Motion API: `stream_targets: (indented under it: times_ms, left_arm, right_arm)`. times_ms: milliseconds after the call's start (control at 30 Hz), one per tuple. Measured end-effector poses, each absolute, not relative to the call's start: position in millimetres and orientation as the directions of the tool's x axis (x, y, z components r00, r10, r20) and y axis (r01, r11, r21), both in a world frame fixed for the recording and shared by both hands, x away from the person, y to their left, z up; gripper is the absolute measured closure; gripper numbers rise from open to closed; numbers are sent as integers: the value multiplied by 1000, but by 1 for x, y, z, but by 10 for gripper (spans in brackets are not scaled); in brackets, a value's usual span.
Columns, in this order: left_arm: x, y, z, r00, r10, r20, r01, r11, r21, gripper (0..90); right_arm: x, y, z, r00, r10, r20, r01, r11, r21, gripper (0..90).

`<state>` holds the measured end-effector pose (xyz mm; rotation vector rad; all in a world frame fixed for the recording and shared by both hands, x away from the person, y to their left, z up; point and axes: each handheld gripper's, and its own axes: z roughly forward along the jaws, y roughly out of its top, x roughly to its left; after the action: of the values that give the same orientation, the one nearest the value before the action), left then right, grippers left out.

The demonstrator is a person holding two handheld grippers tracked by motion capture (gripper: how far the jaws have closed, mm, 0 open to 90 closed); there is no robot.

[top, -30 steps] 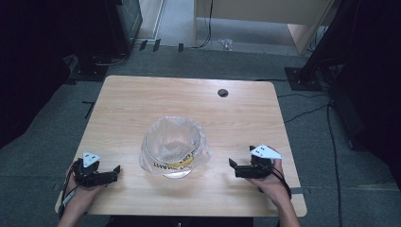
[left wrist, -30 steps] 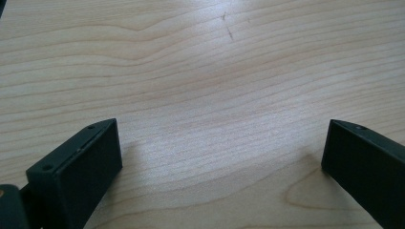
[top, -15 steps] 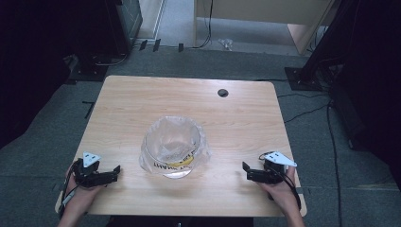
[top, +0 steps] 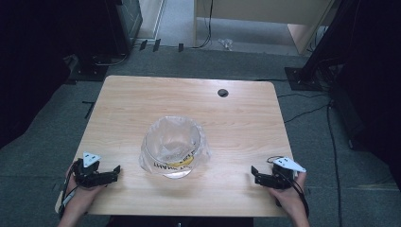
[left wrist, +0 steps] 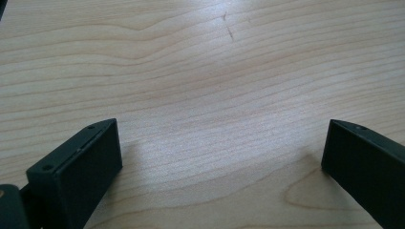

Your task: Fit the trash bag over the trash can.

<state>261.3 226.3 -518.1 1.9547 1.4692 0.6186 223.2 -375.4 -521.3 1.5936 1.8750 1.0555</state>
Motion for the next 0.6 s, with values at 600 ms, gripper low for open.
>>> stream_targets:
  times_ms: [600]
  left_arm:
    - [261, 226, -518, 273, 962, 7, 678, -198, 708, 0]
  right_arm:
    - [208, -391, -524, -150, 980, 133, 682, 5, 731, 0]
